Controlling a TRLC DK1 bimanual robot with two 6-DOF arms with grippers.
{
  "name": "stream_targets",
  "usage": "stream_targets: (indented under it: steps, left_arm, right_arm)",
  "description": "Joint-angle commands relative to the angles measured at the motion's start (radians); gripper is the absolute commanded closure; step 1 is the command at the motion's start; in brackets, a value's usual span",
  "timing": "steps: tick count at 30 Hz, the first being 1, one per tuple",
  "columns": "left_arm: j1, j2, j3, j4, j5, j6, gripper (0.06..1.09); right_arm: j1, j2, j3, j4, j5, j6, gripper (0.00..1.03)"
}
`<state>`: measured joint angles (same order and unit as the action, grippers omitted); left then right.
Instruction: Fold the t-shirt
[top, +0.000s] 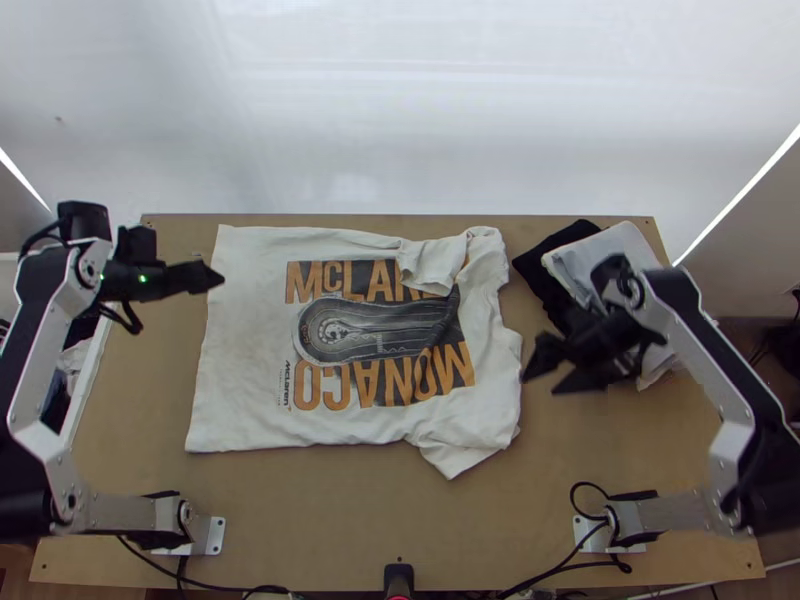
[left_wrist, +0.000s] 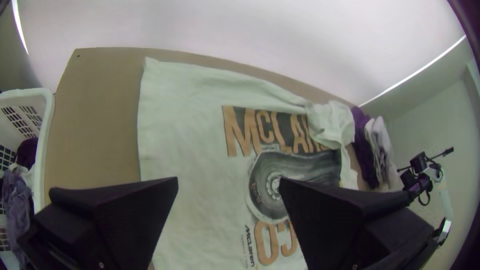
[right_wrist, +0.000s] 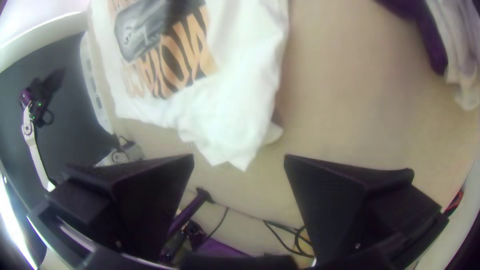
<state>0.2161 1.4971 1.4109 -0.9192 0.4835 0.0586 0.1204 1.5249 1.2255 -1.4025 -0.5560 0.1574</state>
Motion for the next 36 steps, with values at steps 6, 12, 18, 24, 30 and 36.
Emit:
stream_targets:
  steps: [6,12,18,24,30,36]
  left_arm:
    - [-0.054,-0.189,-0.119,-0.046,-0.048,0.058,0.11]
    - [-0.034,-0.230,-0.122,-0.053,-0.054,0.058,0.11]
    - [-0.007,-0.256,-0.119,-0.067,-0.056,0.063,0.11]
    - [-0.011,-0.271,-0.115,-0.076,-0.056,0.058,0.11]
    - [-0.012,-0.276,-0.099,-0.118,-0.063,0.064,0.11]
    - [-0.011,-0.268,-0.118,-0.193,-0.103,0.133,0.11]
  right_arm:
    - [0.064,-0.039,-0.377,0.185,-0.055,-0.064,0.50]
    - [0.065,0.044,-0.366,0.309,-0.065,-0.091,0.50]
    - [0.051,0.054,-0.314,0.327,-0.055,-0.091,0.50]
    - [0.079,0.043,-0.314,0.347,-0.047,-0.082,0.50]
    - [0.120,-0.002,-0.336,0.329,-0.044,-0.041,0.68]
    - [0.148,-0.011,-0.337,0.341,-0.045,-0.025,0.68]
